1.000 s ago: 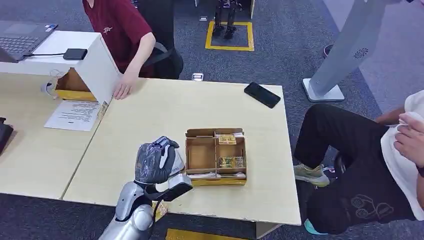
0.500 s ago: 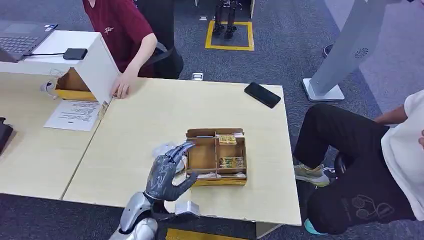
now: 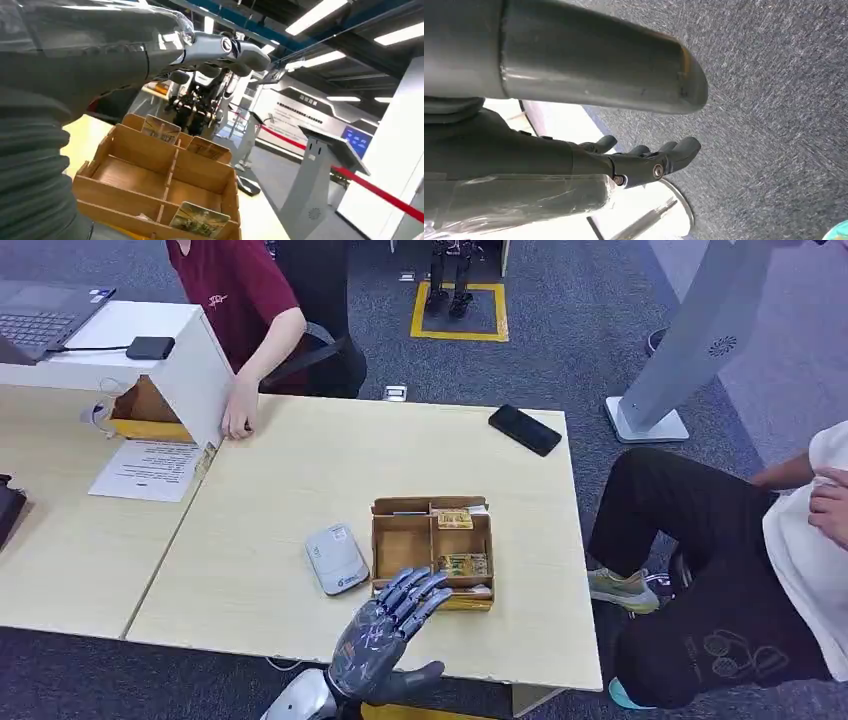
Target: Pass the card to the sensor for recognition and then transmit it.
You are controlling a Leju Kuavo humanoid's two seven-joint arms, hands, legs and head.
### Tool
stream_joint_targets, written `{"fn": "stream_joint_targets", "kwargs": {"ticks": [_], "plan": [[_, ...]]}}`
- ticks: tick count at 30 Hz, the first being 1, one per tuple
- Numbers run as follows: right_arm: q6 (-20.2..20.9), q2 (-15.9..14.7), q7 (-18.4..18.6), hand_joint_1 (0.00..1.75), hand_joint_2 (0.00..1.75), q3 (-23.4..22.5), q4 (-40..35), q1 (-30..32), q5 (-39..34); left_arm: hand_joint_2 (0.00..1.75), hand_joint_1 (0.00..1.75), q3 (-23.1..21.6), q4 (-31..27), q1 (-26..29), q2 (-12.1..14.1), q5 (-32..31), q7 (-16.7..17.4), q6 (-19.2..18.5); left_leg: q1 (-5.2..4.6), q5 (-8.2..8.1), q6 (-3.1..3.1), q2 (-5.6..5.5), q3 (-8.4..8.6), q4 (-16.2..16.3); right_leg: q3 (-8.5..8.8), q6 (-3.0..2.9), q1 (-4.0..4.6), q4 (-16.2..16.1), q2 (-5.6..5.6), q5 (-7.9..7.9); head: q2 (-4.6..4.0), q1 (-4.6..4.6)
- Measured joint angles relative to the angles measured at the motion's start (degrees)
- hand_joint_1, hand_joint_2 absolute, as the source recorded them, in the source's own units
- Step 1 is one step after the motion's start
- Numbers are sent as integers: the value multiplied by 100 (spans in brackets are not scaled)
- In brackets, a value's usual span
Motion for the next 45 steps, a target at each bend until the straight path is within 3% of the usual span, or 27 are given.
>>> {"fn": "stream_joint_targets", "kwargs": {"ticks": [6,12,20,25,45], "plan": [[9,22,28,0,0,-4,0,-6,2,175,0,-197,379,-175,-55,-1134,979,374,0,0,0,1,1,0,0,0,0,0,0,0,0,0],[11,44,35,0,0,-13,-2,-14,4,175,0,-232,960,-425,-216,-1646,1495,428,0,1,0,0,2,0,1,0,0,0,0,1,0,2],[9,59,33,0,0,-13,-2,-34,15,175,0,-256,1513,-761,-662,-1824,1801,415,-2,0,1,-1,0,1,0,0,-1,0,-1,1,0,2],[11,87,35,0,0,-13,-2,-46,15,175,0,-253,1952,-1017,-872,-1560,1895,426,-2,0,1,-1,1,2,0,1,-1,0,0,1,0,0],[28,87,0,0,0,4,-2,-55,17,175,0,9,2782,-1484,-1139,-1337,2013,426,-2,1,0,-1,1,1,1,1,-1,0,0,1,0,0]]}}
